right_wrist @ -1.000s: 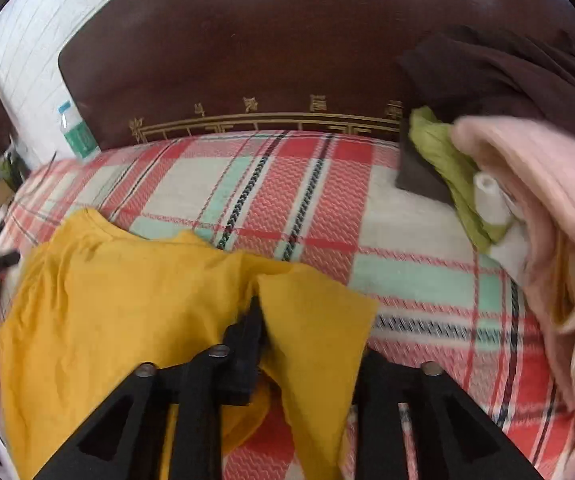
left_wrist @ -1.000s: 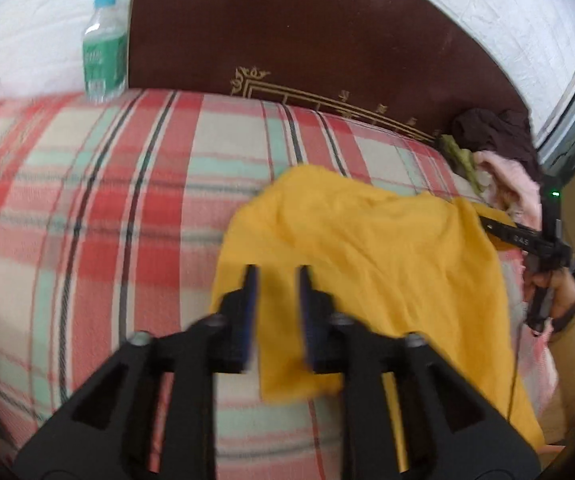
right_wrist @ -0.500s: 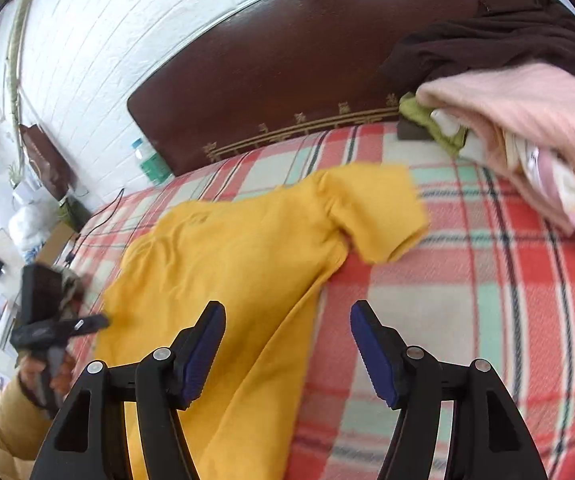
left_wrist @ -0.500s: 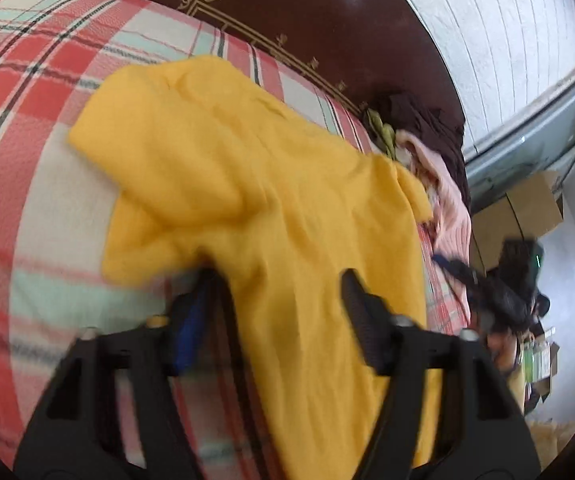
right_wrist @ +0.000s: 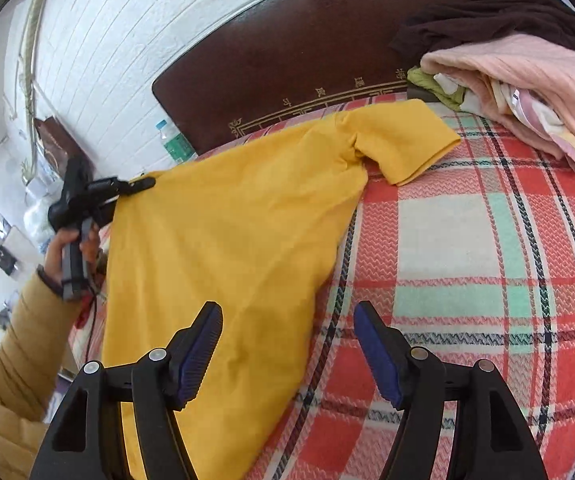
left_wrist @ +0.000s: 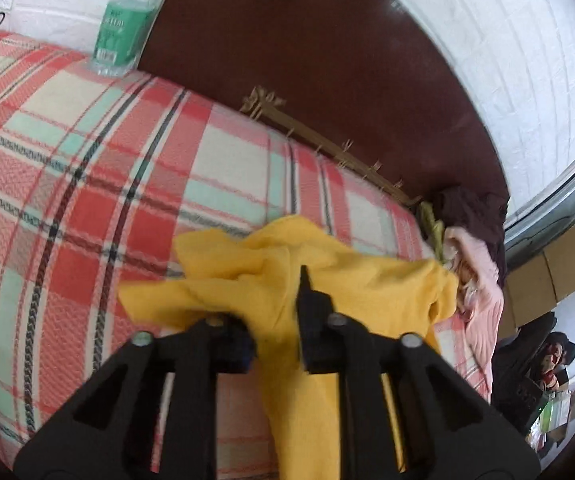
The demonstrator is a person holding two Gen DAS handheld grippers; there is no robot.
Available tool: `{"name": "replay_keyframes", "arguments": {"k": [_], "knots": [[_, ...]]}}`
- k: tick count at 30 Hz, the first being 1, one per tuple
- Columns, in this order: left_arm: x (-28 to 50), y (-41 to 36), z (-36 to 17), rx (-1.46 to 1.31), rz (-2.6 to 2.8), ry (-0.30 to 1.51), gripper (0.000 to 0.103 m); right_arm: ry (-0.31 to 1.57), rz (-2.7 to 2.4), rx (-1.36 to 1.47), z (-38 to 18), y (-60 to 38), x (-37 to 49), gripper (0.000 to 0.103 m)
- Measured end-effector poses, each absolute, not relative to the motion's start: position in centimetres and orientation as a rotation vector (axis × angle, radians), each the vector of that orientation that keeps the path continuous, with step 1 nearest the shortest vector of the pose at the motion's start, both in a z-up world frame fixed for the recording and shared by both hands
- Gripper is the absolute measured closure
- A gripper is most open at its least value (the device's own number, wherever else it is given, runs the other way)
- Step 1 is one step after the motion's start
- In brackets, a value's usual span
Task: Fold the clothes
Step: 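Pull the T-shirt hem with the left gripper to straighten it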
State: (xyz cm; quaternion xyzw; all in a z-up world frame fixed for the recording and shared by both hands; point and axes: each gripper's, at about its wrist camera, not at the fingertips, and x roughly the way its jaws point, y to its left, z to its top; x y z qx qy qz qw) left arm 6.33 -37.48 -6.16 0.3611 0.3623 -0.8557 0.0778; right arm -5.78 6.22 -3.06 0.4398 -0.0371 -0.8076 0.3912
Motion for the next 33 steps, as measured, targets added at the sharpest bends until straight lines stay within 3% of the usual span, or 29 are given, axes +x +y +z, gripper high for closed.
{"name": "replay_keyframes", "arguments": {"k": [1,2,7,13,19,20,22,24,25,26,29,33], "knots": [[6.8,-37.4,-6.6,1.089,-2.564,1.099,0.048,-0.080,-2.044,1.118,-3.2,6.0,-5.4,0.033],[7.7,-37.2,-7.0,1.088,-2.573,1.105,0.041,-0.067,-2.034,1.119,-3.3,5.9,-4.9,0.033],[14.6,-34.3,-7.4,1.043,-2.697,1.057,0.028,0.078,-1.963,1.081,-3.0,4.0,-1.6,0.033],[22.6,-27.5,-8.6,1.225,-2.816,0.949,0.026,0.348,-1.777,1.000,-3.0,0.6,5.2,0.033],[25.4,-20.8,-9.9,1.400,-2.916,0.859,0.026,0.517,-1.729,0.944,-4.8,-1.7,9.4,0.033],[25.4,-20.1,-10.0,1.404,-2.935,0.843,0.026,0.528,-1.739,0.939,-5.1,-1.9,9.6,0.035],[24.9,-19.1,-10.1,1.394,-2.945,0.840,0.026,0.511,-1.756,0.972,-5.7,-1.9,9.2,0.051],[24.4,-18.4,-10.1,1.381,-2.959,0.856,0.034,0.467,-1.781,0.996,-5.8,-1.5,8.8,0.081],[24.0,-18.1,-10.2,1.391,-2.957,0.881,0.058,0.428,-1.799,0.999,-5.5,-0.9,8.5,0.085],[23.7,-17.8,-10.3,1.397,-2.954,0.903,0.072,0.389,-1.816,1.002,-5.2,-0.4,8.2,0.088],[23.4,-17.8,-10.1,1.358,-2.947,0.950,0.083,0.130,-1.864,1.042,-3.6,3.1,6.5,0.091],[24.2,-19.9,-8.4,1.205,-2.977,1.179,0.084,-0.147,-1.990,1.104,-3.2,10.0,4.3,0.092]]}}
